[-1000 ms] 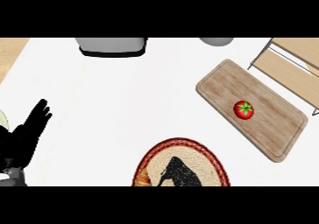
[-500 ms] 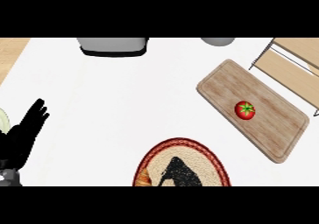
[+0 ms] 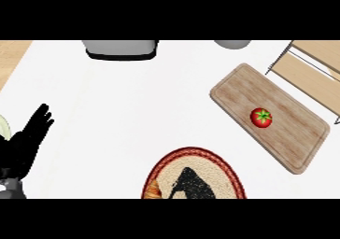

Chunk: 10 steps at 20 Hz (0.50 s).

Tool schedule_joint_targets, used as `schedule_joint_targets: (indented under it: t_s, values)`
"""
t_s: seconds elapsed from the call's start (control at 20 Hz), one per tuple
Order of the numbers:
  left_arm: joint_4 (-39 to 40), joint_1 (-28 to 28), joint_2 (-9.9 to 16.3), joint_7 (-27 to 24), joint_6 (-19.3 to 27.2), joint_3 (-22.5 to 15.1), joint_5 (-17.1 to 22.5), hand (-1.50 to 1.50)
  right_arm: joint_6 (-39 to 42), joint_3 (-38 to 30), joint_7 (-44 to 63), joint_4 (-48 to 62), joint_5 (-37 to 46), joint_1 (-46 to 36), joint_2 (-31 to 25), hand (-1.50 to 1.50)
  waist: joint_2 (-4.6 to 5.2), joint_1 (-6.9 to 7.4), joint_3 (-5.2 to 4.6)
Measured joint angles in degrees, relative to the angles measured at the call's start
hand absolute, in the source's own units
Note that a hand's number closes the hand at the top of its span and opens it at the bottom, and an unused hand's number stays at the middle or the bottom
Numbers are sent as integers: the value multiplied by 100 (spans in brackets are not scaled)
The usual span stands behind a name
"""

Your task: Pick the pear from the placemat and place it in the tiered shelf

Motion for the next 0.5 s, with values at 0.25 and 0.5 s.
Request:
schedule_joint_targets:
  t_s: [0.25, 0.5]
  values:
    - [-136, 71, -6, 107, -23, 47, -7, 0, -74, -186, -458, 382, -13, -208, -95, -150, -11, -15, -2]
    - [-74, 18, -15, 83, -42, 86, -31, 0, -403, -560, -850, 632, -285, -351, -30, -150, -8, -17, 0]
